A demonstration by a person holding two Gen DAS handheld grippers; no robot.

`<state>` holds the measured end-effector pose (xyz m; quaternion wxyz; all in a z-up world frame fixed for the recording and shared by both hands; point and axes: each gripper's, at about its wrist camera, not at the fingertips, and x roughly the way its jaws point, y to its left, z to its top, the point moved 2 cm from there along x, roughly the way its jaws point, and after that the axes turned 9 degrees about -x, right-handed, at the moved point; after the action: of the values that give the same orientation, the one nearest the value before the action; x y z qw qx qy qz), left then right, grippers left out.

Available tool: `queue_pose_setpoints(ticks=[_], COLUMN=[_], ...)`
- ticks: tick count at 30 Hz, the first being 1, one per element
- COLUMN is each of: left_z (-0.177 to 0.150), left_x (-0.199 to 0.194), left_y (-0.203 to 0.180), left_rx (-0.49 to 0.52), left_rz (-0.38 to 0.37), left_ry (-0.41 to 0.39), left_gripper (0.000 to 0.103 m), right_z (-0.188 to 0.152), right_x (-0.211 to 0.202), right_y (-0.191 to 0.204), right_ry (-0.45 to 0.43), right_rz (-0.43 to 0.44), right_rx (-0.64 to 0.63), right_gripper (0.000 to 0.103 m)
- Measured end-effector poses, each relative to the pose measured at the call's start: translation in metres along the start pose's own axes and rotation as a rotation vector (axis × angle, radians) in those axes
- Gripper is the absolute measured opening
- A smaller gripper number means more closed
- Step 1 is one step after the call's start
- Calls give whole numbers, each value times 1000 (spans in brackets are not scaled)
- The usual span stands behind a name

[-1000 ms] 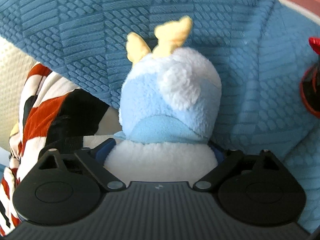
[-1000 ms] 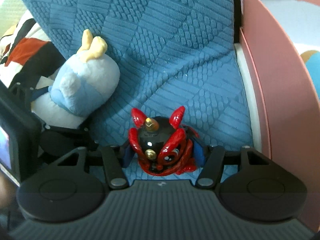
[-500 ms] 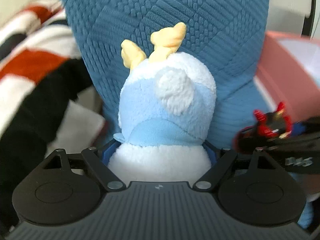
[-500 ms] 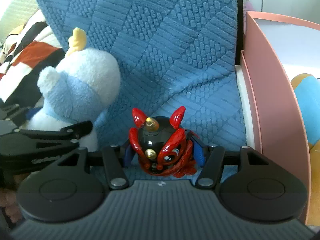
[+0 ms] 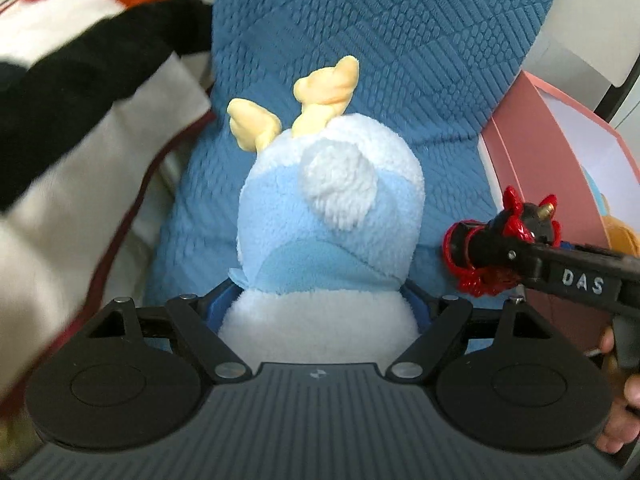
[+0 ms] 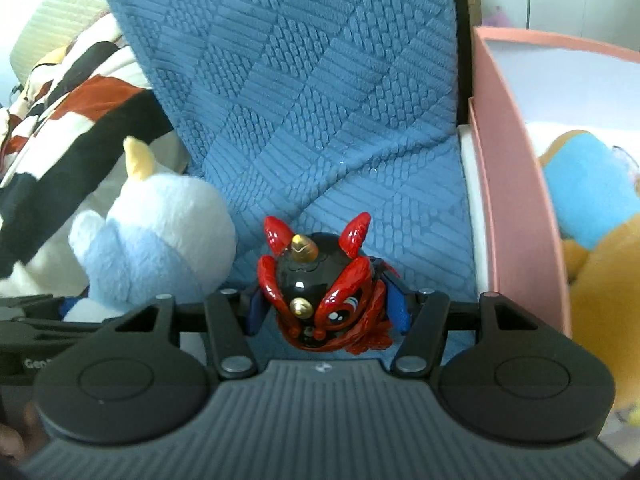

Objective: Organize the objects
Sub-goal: 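Lift penguin plush with left tool while right tool lifts red-black figure, then carry penguin with left tool while right tool carries figure over pink box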

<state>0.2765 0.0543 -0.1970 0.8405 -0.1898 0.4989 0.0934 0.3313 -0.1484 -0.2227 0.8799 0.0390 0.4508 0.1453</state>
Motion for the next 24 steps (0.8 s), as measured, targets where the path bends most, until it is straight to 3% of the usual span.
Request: queue_pose_setpoints(ticks=[10, 14, 24], left_z=[-29, -32, -33], left_x=[-18, -28, -63], left_y=[-10, -13, -24], left_rx=[-69, -97, -155], left_rz=[-53, -51, -87], left_ry=[31, 15, 38], left_gripper=[85, 85, 78], right_z=[-38, -46, -48], right_x=[-43, -52, -95], right_y=[13, 7, 4], right_ry=[10, 37, 12], right_rz=[-5, 14, 3], right_rx=[-10, 45, 36], right_gripper=[62, 62, 62])
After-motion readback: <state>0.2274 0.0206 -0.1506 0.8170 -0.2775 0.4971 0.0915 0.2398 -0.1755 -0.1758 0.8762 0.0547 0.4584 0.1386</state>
